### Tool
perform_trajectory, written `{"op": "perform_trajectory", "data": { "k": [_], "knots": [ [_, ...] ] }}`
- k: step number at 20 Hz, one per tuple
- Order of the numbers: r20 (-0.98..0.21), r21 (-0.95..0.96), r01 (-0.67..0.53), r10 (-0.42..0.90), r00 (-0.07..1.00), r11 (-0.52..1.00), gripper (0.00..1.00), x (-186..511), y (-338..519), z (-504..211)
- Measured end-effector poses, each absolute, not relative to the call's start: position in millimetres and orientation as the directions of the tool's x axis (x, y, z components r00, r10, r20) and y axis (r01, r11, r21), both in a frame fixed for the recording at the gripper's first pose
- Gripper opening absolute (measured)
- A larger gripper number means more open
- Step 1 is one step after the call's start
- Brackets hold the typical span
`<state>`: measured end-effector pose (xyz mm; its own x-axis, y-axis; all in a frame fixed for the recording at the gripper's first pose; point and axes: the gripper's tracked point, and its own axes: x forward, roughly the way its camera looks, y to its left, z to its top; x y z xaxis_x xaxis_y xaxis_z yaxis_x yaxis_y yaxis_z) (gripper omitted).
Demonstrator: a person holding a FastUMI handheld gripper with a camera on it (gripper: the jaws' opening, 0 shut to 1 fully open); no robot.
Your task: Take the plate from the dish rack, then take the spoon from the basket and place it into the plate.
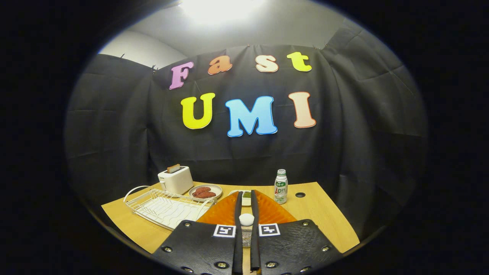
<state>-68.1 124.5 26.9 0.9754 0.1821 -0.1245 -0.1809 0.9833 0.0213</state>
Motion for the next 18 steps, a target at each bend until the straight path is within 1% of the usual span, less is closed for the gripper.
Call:
{"op": "perform_trajectory", "data": {
  "k": [3,9,15,18],
  "knots": [
    [-0.145,0.016,-0.169,0.170,0.975,0.985,0.08,-83,119,38],
    [-0.138,-0.013,-0.125,0.122,0.983,0.992,0.08,-111,111,59],
    [-0.173,-0.051,-0.118,0.107,0.979,0.992,0.08,-123,115,50],
    [-0.205,-0.048,-0.135,0.123,0.971,0.990,0.08,-133,126,36]
  ]
}}
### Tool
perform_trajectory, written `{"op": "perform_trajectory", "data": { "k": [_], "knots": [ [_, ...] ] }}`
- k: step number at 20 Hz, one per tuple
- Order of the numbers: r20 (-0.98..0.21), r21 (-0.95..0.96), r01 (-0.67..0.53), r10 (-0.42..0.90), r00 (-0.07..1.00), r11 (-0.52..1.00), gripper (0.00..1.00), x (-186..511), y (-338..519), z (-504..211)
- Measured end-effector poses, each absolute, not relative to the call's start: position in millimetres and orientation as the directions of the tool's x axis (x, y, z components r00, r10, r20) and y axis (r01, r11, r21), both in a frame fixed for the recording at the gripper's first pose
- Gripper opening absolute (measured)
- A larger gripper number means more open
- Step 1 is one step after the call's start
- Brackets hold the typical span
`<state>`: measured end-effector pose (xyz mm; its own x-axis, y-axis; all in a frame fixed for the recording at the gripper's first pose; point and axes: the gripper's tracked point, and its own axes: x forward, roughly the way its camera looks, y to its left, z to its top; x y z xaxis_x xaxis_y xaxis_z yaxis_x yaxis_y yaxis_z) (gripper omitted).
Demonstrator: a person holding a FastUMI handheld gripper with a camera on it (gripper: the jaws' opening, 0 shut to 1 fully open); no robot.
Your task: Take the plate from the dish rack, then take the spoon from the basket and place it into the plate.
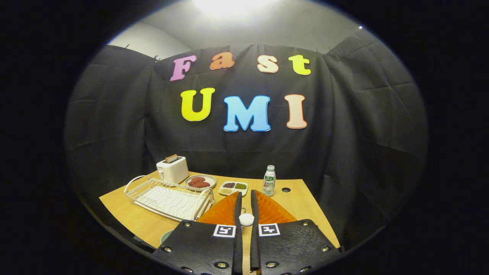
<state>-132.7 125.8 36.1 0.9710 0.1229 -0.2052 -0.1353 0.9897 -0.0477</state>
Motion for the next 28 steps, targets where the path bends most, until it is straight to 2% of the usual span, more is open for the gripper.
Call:
{"op": "perform_trajectory", "data": {
  "k": [10,16,21,28],
  "knots": [
    [-0.360,-0.033,-0.312,0.280,0.890,0.950,0.08,-142,189,-31],
    [-0.430,-0.007,-0.479,0.430,0.794,0.878,0.08,-140,245,-61],
    [-0.456,-0.007,-0.581,0.515,0.726,0.814,0.08,-137,283,-75],
    [-0.480,-0.005,-0.665,0.582,0.657,0.747,0.08,-126,319,-97]
  ]
}}
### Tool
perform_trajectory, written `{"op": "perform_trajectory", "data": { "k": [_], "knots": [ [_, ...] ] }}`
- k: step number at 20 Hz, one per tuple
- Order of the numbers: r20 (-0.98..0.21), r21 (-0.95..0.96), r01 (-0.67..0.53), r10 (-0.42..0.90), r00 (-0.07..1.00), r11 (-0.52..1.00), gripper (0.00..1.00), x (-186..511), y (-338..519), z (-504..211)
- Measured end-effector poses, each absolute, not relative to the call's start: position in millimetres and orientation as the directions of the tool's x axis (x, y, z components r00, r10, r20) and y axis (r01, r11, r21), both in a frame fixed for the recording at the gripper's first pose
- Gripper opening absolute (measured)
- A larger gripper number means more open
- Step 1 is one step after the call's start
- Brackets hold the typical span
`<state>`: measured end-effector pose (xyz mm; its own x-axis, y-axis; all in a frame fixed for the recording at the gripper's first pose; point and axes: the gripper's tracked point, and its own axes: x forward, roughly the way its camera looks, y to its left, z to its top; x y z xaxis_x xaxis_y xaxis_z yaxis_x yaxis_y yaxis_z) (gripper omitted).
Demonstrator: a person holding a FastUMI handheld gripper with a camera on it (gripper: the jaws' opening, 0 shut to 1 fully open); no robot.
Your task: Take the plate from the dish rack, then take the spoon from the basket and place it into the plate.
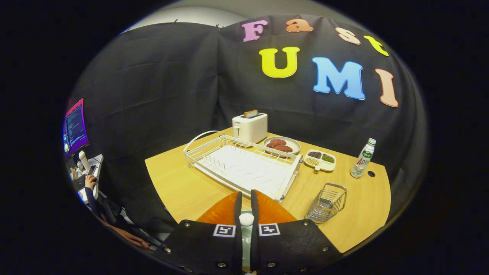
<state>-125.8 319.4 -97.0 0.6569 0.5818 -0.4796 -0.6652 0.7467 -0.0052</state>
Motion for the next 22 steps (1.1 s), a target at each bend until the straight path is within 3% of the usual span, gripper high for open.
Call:
{"op": "perform_trajectory", "data": {
  "k": [6,8,11,13,16,22],
  "knots": [
    [-0.526,0.013,-0.688,0.590,0.613,0.726,0.09,-114,339,-122],
    [-0.544,0.018,-0.687,0.584,0.602,0.726,0.14,-114,338,-124],
    [-0.520,-0.019,-0.688,0.580,0.627,0.726,0.71,-107,335,-114],
    [-0.484,-0.041,-0.676,0.577,0.658,0.736,0.79,-100,329,-98],
    [-0.388,-0.076,-0.601,0.531,0.753,0.796,0.79,-82,304,-54],
    [-0.143,-0.058,-0.322,0.312,0.939,0.945,0.79,-53,223,63]
  ]
}}
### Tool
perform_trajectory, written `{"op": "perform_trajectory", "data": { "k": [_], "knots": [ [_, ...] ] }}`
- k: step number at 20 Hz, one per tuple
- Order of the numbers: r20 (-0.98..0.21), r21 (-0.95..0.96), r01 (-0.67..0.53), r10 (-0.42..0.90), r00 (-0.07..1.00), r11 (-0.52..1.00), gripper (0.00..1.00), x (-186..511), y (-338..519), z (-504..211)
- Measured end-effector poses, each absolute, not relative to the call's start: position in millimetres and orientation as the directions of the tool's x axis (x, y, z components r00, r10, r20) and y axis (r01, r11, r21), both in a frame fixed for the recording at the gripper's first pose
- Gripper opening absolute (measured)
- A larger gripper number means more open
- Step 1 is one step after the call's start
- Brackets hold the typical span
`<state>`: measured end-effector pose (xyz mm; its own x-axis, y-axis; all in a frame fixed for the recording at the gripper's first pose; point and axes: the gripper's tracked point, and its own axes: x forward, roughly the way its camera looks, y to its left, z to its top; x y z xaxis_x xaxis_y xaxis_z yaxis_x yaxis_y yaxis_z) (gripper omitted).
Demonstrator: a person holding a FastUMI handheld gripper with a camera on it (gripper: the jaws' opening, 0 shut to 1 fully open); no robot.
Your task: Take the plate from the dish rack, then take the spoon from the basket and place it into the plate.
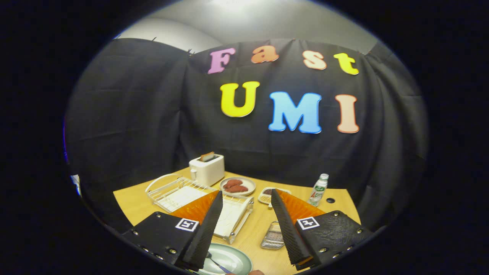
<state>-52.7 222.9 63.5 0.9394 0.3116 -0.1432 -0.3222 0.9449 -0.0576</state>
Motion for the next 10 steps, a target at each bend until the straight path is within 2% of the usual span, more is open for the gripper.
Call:
{"op": "perform_trajectory", "data": {
  "k": [3,4,5,10],
  "knots": [
    [-0.006,0.011,-0.166,0.166,0.986,0.986,0.80,-49,179,121],
    [0.046,0.058,-0.117,0.114,0.992,0.991,0.88,-42,171,133],
    [0.056,0.081,-0.080,0.076,0.996,0.993,0.97,-40,161,136],
    [-0.009,0.093,-0.015,0.016,1.000,0.996,0.99,-41,140,116]
  ]
}}
